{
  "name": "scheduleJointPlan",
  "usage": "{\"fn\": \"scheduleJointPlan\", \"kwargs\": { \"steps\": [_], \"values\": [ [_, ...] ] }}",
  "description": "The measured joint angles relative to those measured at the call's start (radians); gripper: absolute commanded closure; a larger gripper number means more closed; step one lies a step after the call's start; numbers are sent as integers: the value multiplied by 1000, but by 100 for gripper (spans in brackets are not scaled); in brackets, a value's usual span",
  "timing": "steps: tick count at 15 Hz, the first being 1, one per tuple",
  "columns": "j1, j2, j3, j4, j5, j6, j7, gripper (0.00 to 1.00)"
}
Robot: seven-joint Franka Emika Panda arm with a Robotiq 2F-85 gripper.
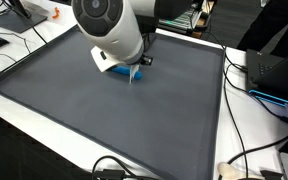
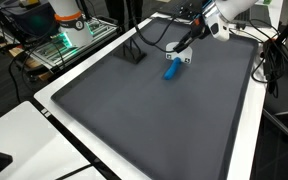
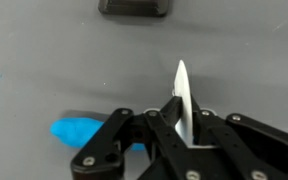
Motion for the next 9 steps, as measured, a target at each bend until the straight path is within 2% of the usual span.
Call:
{"fn": "scheduleJointPlan", "kwargs": {
  "steps": [9],
  "values": [
    [0, 6, 0, 11, 0, -16, 0, 98]
  ]
}}
